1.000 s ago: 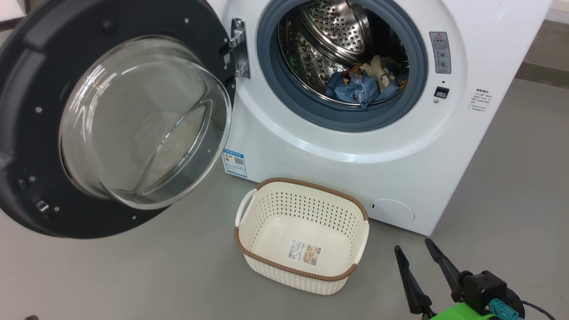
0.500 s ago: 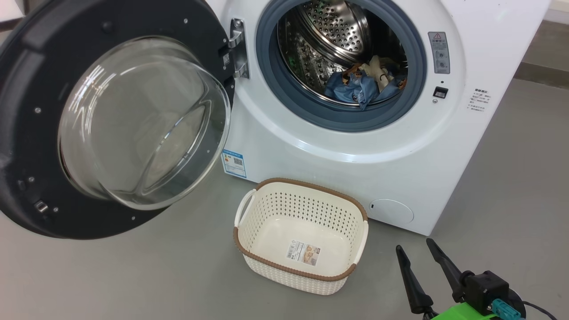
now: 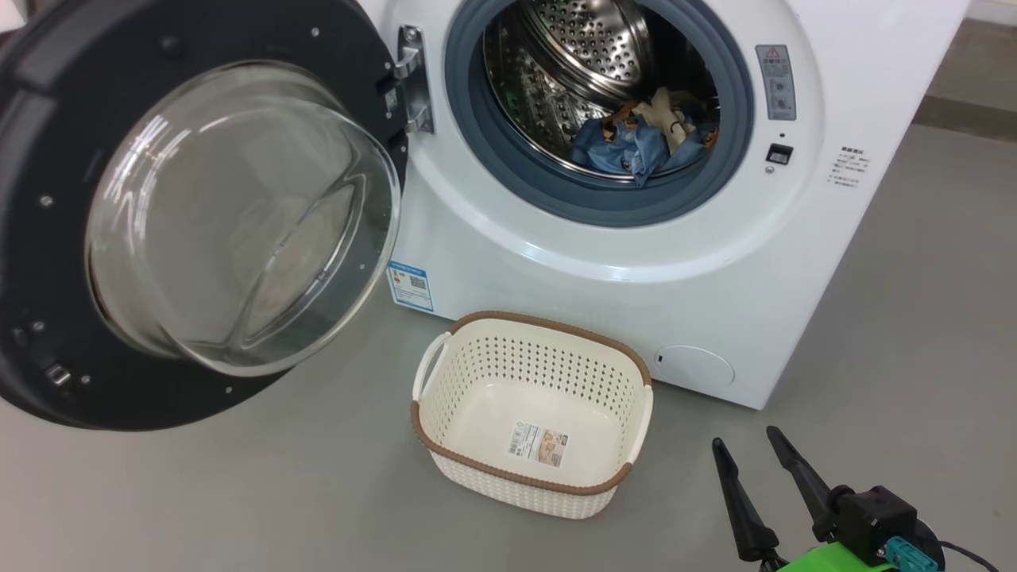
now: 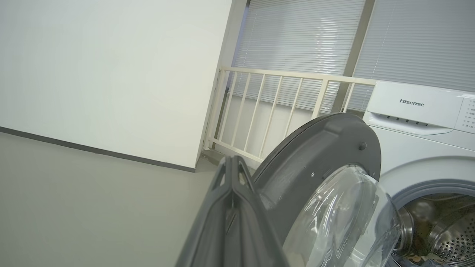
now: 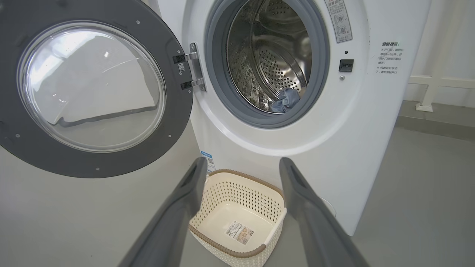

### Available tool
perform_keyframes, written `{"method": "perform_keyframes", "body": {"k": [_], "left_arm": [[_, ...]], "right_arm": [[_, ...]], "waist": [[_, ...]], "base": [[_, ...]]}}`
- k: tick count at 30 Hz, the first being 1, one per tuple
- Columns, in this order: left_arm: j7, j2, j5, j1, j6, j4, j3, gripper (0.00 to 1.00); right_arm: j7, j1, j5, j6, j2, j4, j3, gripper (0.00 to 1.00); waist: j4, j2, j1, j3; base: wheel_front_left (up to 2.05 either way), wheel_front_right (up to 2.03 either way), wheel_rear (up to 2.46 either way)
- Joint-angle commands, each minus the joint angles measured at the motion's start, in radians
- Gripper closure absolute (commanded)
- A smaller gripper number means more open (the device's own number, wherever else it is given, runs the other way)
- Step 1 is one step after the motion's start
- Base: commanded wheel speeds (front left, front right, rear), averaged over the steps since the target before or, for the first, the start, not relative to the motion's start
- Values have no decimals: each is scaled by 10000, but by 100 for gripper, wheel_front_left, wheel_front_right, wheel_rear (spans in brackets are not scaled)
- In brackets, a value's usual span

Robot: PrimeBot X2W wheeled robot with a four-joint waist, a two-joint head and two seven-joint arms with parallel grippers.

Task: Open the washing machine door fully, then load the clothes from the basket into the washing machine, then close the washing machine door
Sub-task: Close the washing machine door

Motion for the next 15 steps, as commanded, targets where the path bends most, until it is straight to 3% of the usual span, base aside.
{"method": "perform_keyframes", "body": {"k": [1,7,10,15], "left_arm": [[-80,937,-462,-825,-29,156,137,100],[150,1802,-2476,-1759,-29,1326,-81,100],[738,2625,-3778,-2448,-29,2281,-347,100],[1754,3168,-5888,-3400,-29,3473,-298,100]], "right_arm": [[-49,-158,-12,27,-45,-279,250,0],[-49,-240,-29,27,-45,-266,290,0],[-49,-367,-66,27,-45,-274,370,0],[-49,-467,-109,27,-45,-249,420,0]], "waist": [[-114,0,0,118],[-274,0,0,329],[-418,0,0,515],[-579,0,0,710]], "base": [[0,0,0],[0,0,0],[0,0,0],[0,0,0]]}}
